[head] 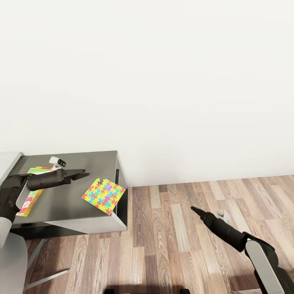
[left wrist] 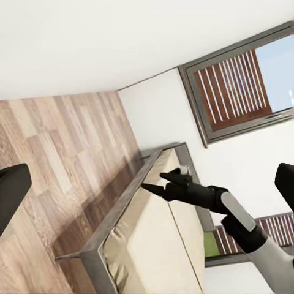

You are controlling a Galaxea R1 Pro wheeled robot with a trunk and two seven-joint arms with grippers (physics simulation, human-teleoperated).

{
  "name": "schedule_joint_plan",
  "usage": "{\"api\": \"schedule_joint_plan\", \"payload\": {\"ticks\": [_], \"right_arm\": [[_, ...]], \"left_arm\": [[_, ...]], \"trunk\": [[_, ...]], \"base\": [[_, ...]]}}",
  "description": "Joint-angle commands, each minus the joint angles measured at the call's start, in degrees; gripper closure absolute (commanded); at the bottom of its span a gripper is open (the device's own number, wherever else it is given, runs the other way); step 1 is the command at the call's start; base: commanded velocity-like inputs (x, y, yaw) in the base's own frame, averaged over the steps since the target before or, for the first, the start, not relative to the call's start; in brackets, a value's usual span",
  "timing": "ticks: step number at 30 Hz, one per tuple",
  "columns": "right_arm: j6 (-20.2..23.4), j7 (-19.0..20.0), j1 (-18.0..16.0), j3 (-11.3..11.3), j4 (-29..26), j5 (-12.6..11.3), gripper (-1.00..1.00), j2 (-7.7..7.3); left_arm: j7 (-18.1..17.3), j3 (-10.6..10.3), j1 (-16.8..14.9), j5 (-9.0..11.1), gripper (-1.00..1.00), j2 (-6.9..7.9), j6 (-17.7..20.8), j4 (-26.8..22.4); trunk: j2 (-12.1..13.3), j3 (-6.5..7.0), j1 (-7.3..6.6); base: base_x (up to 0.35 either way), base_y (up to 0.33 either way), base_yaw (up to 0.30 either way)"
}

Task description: Put all the toys in the child's room - the three board games (two on the bed and one on the table), the two jigsaw puzzles on the table, and the tennis ball on the table - inside the toy box on the table in the child's room.

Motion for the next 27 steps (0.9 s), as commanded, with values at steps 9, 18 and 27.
{"api": "schedule_joint_plan", "payload": {"ticks": [9, 18, 27], "right_arm": [[0.06, 6.27, -0.02, -0.39, 0.18, 0.62, -1.00, 0.17], [0.04, 6.58, -0.02, -0.44, 0.30, 0.66, -1.00, 0.17], [0.06, 6.66, -0.02, -0.44, 0.29, 0.67, -1.00, 0.16]], "left_arm": [[-0.21, -0.16, -0.02, 0.01, -1.00, -0.25, 0.61, -0.07], [-0.21, -1.60, -0.02, 0.00, -1.00, -0.37, 0.65, -0.09], [-0.21, -1.59, -0.02, 0.00, -1.00, -0.47, 0.63, -0.12]], "trunk": [[-0.09, -0.08, 0.03], [-0.09, -0.08, 0.03], [-0.09, -0.08, 0.03]], "base": [[0.000, 0.000, 0.000], [0.000, 0.000, 0.000], [0.000, 0.000, 0.000]]}}
